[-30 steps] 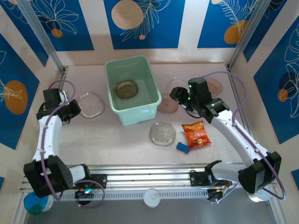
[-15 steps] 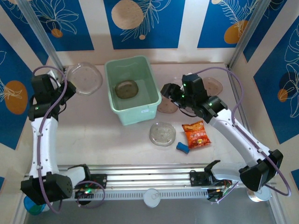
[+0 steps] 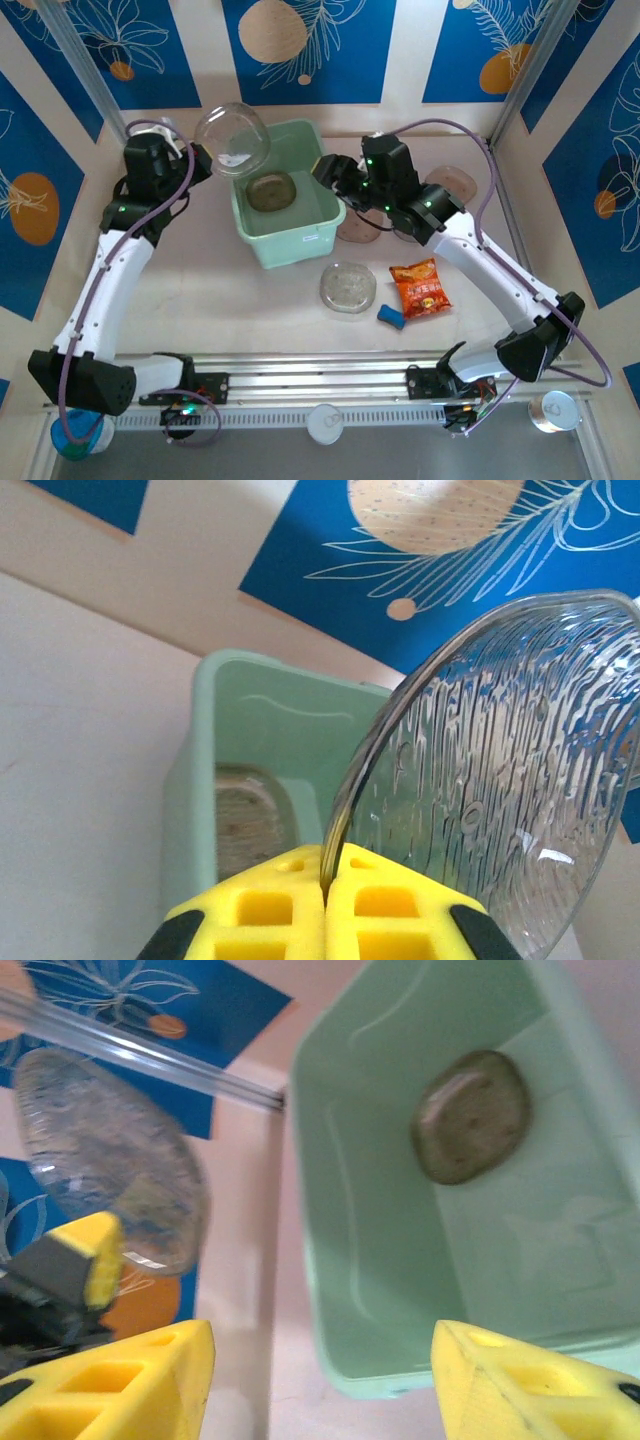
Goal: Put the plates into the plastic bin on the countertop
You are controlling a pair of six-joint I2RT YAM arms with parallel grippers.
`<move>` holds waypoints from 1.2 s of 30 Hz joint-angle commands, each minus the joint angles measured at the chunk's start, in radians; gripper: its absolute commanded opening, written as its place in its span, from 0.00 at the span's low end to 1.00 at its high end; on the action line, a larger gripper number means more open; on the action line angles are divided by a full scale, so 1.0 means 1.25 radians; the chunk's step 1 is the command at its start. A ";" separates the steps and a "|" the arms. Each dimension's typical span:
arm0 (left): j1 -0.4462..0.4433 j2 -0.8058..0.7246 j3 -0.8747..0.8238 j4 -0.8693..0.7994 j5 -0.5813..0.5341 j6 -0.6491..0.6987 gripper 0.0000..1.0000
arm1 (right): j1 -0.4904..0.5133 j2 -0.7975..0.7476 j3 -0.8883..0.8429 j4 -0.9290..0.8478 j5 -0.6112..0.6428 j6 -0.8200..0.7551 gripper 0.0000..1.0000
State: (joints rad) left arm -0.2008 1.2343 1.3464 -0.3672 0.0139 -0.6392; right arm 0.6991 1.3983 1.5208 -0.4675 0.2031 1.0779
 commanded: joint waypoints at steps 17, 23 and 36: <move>-0.245 -0.010 -0.063 0.169 -0.291 -0.072 0.00 | 0.069 0.144 0.088 0.138 0.065 0.038 0.51; -0.290 -0.023 -0.084 0.189 -0.342 -0.071 0.00 | 0.054 0.166 0.102 0.131 0.068 0.035 0.46; -0.299 -0.028 -0.089 0.195 -0.360 -0.089 0.00 | 0.059 0.141 0.067 0.100 0.084 0.057 0.46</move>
State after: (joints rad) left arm -0.5606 1.2255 1.2400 -0.1627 -0.4122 -0.7296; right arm 0.7704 1.6024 1.6218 -0.3336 0.2657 1.1328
